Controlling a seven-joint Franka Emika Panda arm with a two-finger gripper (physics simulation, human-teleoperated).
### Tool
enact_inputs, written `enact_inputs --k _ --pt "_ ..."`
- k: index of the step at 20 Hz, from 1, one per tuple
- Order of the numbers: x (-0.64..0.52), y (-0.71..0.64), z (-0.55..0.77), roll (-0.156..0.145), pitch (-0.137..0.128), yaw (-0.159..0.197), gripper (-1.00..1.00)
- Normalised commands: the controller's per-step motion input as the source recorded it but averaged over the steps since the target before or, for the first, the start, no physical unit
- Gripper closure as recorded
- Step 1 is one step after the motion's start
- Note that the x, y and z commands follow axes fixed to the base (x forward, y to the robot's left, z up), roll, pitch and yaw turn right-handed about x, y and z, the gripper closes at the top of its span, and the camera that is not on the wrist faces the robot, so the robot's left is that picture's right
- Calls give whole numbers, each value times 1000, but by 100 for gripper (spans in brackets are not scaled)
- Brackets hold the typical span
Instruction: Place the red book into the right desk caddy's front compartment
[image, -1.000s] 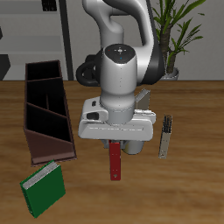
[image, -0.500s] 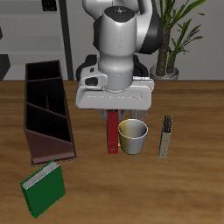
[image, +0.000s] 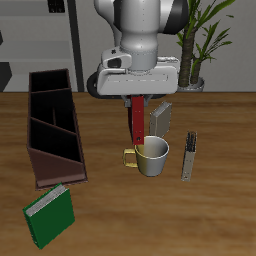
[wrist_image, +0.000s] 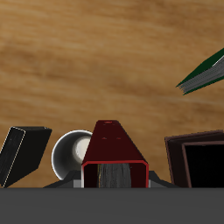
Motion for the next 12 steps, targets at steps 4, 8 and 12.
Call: enact_inputs --k 4,8,12 --pt "-691 188 252 44 -62 117 100" --pt "-542 -2 160 -21 -28 61 100" --pt "-585 -123 135 -57 -19 60 100"
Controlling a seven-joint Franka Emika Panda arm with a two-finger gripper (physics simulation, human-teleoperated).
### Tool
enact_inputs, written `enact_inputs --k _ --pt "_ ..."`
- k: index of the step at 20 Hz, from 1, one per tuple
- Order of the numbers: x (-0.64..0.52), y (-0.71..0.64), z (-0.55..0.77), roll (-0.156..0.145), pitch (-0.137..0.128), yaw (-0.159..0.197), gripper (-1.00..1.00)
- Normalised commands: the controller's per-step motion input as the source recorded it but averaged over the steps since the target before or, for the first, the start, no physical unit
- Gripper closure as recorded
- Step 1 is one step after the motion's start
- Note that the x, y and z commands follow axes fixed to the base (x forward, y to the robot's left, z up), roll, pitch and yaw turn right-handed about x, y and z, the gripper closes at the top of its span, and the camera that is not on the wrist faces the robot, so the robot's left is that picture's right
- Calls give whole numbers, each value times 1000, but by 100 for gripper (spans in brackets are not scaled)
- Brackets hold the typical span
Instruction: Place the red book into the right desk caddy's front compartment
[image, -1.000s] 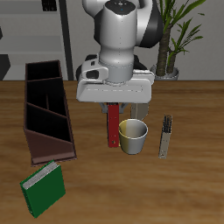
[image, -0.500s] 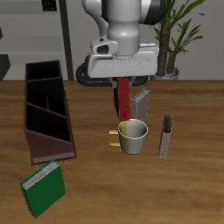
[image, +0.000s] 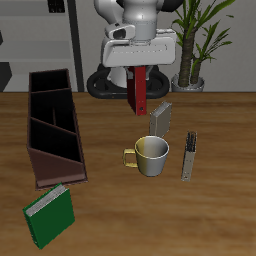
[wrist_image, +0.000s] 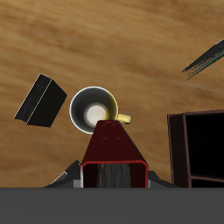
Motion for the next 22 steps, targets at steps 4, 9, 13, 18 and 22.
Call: enact_inputs --k 4,9,13,18,22 --pt "-462 -109 9 -39 5 16 100" --pt "-343 -151 -79 -50 19 16 100" --pt "-329 -223 -105 -28 -4 75 100" --pt "-201 -353 -24 -71 6 11 100" --pt "-263 -298 62 -79 -20 -3 100"
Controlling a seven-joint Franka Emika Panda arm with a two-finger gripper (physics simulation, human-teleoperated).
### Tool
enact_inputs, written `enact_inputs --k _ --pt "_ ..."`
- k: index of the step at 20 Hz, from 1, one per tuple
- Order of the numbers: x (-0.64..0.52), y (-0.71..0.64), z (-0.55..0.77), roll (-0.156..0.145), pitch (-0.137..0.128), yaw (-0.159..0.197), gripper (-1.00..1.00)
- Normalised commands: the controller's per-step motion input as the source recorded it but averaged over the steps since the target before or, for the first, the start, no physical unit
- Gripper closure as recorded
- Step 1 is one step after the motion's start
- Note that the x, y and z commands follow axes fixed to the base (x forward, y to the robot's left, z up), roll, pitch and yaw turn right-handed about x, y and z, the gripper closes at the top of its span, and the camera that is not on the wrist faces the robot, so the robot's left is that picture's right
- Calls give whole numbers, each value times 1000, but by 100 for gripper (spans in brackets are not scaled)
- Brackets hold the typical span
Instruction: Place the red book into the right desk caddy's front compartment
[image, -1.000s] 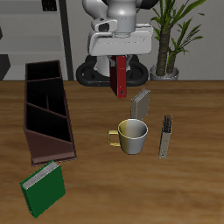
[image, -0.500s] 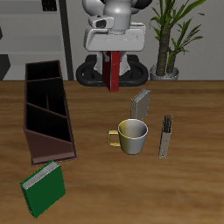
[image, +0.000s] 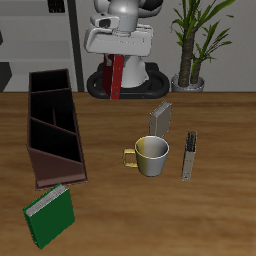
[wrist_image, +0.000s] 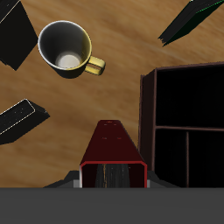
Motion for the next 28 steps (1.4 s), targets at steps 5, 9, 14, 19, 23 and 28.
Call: enact_inputs --k 5,9,14,19,23,28 --pt "-237 -217 117 -57 -23 -6 100" --pt "-112 -245 81 1 -36 42 100" --pt "41 -331 100 -1 -16 -1 100" --pt "40 -357 140 -22 7 -63 100" --pt "-10 -294 49 -31 -5 -32 100" --pt "60 -172 17 -23 -4 7 100"
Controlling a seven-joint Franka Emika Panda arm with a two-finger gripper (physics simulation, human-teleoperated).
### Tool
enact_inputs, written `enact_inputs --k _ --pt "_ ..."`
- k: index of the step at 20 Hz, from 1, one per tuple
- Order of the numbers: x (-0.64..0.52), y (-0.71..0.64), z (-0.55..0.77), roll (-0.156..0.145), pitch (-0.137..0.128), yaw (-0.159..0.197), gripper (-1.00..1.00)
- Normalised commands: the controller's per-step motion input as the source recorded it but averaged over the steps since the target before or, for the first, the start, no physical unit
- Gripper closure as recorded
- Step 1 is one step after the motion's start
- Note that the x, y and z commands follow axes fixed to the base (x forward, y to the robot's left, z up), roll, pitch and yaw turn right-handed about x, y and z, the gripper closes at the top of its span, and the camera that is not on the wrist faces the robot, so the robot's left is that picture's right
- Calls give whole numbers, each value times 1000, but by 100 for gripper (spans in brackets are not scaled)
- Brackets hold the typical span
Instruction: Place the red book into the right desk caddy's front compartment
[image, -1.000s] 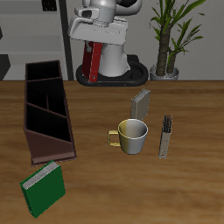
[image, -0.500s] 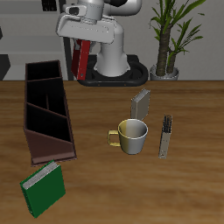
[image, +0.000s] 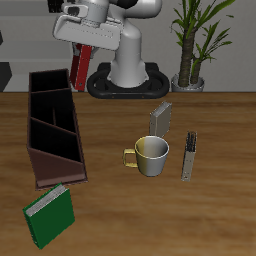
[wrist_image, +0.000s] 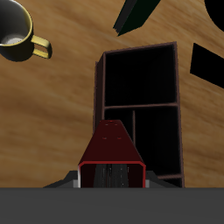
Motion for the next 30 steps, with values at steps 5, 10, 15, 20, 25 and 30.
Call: enact_inputs --k 5,10,15,20,25,30 --pt "137 -106 123 -4 -27 11 100" --pt "196 -27 30 6 -7 22 100" --pt "123 13 -102 9 13 17 100" --pt "10 -43 -136 0 16 -4 100" --pt "-1 -6 -55 -7 8 -6 100" --pt "-1 -32 -71 -3 -2 0 100"
